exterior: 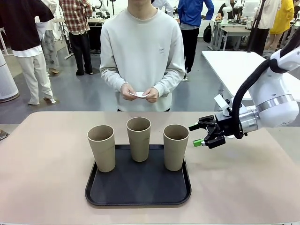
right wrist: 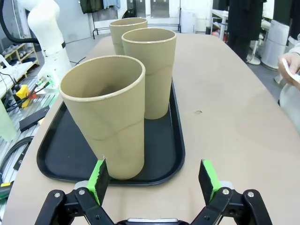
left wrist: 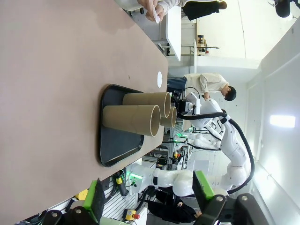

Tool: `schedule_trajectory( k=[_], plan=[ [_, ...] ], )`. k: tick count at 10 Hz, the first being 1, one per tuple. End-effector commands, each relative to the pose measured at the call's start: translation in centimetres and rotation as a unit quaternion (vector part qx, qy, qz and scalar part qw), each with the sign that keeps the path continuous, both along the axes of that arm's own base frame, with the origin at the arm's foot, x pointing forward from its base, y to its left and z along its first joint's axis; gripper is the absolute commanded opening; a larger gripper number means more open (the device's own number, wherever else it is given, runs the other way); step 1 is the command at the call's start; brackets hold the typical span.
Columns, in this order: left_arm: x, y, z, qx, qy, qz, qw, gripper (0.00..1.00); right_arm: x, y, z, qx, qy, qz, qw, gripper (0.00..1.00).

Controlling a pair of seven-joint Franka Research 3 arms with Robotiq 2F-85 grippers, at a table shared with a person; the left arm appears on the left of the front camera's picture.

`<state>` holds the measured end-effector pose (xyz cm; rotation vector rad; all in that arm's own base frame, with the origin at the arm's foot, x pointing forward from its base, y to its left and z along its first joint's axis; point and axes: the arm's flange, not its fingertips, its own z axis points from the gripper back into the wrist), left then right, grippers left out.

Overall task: Place coasters on the table and set cups on them.
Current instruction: Pick up one Reusable plastic cup and place it on a coaster set by the human.

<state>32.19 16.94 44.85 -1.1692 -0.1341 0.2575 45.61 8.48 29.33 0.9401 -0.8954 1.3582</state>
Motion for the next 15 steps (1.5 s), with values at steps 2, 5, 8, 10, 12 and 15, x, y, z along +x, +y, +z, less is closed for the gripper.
schedule_trajectory(
  k=[2,5,8,10,12,15],
  plan=[
    [0.0,0.1,0.2,-0.009,-0.005,0.002,1.000,1.00,-1.7,0.9,-0.3,-0.001,0.017,-0.041,0.999,1.00],
    [0.0,0.1,0.2,-0.009,-0.005,0.002,1.000,1.00,-2.4,2.2,-1.0,0.002,0.027,-0.026,0.999,1.00],
    [0.0,0.1,0.2,-0.009,-0.005,0.002,1.000,1.00,-3.1,3.2,-1.3,-0.002,0.026,-0.007,1.000,1.00],
    [0.0,0.1,0.2,-0.009,-0.005,0.002,1.000,1.00,-3.4,3.4,-1.3,-0.003,0.029,0.003,1.000,1.00],
    [0.0,0.1,0.2,-0.009,-0.005,0.002,1.000,1.00,-3.6,3.6,-1.3,-0.001,0.035,0.011,0.999,1.00],
    [0.0,0.1,0.2,-0.009,-0.005,0.002,1.000,1.00,-3.6,4.3,-1.5,0.002,0.035,0.020,0.999,1.00]
  ],
)
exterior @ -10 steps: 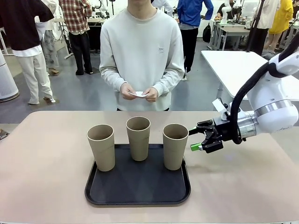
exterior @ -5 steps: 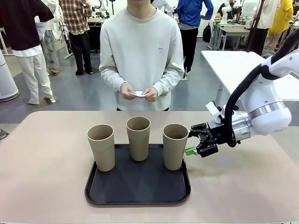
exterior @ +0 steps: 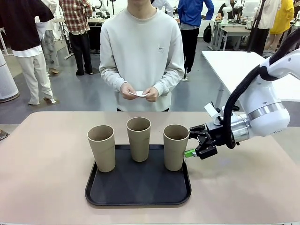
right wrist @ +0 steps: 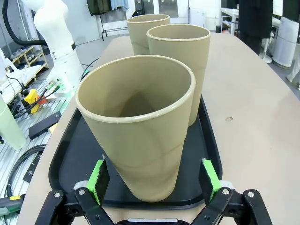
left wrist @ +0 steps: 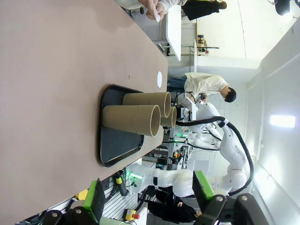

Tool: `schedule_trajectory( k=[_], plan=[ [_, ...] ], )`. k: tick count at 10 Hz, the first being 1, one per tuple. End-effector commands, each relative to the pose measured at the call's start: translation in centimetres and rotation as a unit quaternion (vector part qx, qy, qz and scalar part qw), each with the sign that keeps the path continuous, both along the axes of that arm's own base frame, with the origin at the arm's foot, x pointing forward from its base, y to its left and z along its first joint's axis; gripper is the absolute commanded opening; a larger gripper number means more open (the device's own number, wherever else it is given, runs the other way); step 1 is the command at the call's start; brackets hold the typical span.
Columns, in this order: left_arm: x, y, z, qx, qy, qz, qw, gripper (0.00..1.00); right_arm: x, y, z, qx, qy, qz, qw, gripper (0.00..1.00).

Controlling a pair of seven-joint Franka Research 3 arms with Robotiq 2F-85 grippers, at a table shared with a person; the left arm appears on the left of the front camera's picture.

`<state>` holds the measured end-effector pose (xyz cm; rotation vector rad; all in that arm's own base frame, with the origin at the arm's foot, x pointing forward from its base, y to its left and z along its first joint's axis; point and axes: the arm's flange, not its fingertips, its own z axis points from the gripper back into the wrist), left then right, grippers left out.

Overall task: Place coasters on the table and set cups on them.
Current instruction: Pick up one Reusable plastic cup and place it on a coaster set by the human.

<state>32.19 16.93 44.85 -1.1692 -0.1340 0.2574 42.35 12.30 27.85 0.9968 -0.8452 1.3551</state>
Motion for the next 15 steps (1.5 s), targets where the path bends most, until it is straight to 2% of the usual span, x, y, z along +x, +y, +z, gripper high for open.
schedule_trajectory(
  k=[1,8,15],
  plan=[
    [0.0,0.1,0.2,-0.009,-0.005,0.002,1.000,1.00,0.3,0.7,-0.3,0.003,0.013,-0.003,1.000,1.00],
    [0.0,0.1,0.2,-0.009,-0.005,0.002,1.000,1.00,2.0,3.3,-1.0,0.013,0.027,0.006,1.000,1.00],
    [0.0,0.1,0.2,-0.009,-0.005,0.002,1.000,1.00,2.1,3.3,-1.1,0.015,0.045,0.011,0.999,1.00]
  ],
)
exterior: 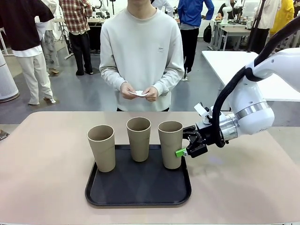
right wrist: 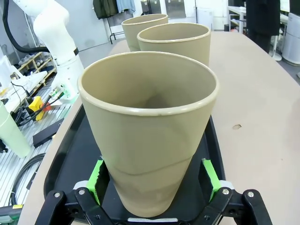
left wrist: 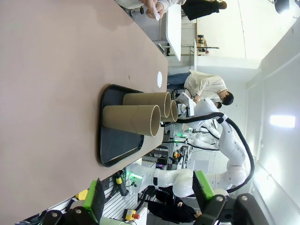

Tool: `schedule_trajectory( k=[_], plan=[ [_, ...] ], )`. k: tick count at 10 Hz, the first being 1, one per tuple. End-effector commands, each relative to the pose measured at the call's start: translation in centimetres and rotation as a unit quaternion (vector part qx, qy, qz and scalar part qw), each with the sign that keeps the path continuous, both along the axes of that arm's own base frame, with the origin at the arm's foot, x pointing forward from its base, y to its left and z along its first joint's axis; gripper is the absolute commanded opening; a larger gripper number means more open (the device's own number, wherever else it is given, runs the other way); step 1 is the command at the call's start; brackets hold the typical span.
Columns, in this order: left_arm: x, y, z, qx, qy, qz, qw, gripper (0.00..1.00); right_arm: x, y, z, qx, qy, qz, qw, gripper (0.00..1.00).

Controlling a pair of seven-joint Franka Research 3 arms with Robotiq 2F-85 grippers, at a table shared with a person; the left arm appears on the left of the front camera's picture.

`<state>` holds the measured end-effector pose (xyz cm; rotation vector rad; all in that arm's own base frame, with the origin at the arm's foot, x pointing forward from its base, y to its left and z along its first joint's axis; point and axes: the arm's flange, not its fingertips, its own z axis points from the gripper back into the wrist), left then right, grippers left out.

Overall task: Place coasters on the table and set cups on them.
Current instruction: Pick up one Reusable plastic cup and place it on a coaster set by the human.

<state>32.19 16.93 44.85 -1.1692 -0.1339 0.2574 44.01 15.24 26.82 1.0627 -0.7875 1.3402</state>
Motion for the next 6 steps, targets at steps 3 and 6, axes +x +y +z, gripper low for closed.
schedule_trajectory(
  k=[3,6],
  plan=[
    [0.0,0.1,0.2,-0.009,-0.006,0.002,1.000,1.00,-1.1,0.4,0.0,0.011,0.017,0.019,1.000,1.00],
    [0.0,0.1,0.2,-0.009,-0.006,0.002,1.000,1.00,-1.9,0.6,0.1,0.017,0.018,0.032,0.999,1.00]
  ],
)
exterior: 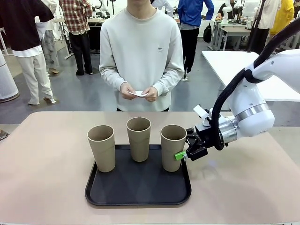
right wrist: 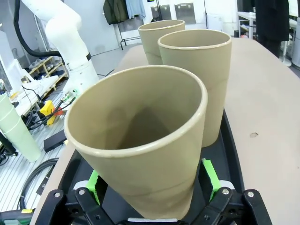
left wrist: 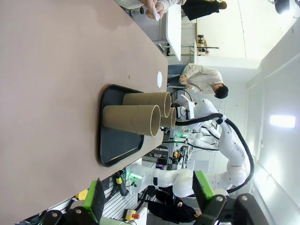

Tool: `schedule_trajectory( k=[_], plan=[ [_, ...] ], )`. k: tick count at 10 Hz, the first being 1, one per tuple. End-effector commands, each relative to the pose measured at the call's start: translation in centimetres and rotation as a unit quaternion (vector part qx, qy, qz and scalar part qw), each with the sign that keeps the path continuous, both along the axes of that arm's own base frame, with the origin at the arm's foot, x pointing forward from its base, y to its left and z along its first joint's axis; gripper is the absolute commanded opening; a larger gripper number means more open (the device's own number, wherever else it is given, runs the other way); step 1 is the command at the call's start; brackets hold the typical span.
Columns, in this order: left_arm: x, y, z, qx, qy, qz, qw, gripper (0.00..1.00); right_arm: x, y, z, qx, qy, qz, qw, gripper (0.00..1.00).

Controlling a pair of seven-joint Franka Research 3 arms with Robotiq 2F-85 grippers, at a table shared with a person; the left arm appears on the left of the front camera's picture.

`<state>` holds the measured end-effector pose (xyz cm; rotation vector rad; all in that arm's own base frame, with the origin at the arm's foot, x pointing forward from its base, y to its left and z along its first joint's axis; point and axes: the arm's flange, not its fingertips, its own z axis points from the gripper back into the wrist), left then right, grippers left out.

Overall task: Place coasters on the table and set cups on them.
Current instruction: Pick up one Reusable plastic cup and place it on a coaster set by the human.

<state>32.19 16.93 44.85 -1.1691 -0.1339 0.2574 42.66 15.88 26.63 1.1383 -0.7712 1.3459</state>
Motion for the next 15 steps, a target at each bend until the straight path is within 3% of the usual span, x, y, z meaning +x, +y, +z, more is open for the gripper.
schedule_trajectory(
  k=[1,8,9,10,12,14,15],
  plan=[
    [0.0,0.1,0.2,-0.009,-0.006,0.002,1.000,1.00,-0.5,0.1,0.2,0.003,-0.002,0.010,1.000,1.00],
    [0.0,0.1,0.2,-0.009,-0.006,0.002,1.000,1.00,0.1,1.6,-0.7,0.048,-0.019,0.029,0.998,1.00],
    [0.0,0.1,0.2,-0.009,-0.006,0.002,1.000,1.00,0.2,1.5,-0.9,0.055,-0.025,0.029,0.998,0.79],
    [0.0,0.1,0.2,-0.009,-0.006,0.002,1.000,1.00,0.2,1.6,-0.8,0.049,-0.023,0.030,0.998,0.40],
    [0.0,0.1,0.2,-0.009,-0.006,0.002,1.000,1.00,0.0,1.4,-0.2,0.051,-0.035,0.015,0.998,0.00],
    [0.0,0.1,0.2,-0.009,-0.006,0.002,1.000,1.00,-0.2,0.1,1.3,0.064,-0.056,-0.018,0.996,0.00],
    [0.0,0.1,0.2,-0.009,-0.006,0.002,1.000,1.00,-0.5,-0.7,2.8,0.064,-0.059,-0.045,0.995,0.69]
  ],
)
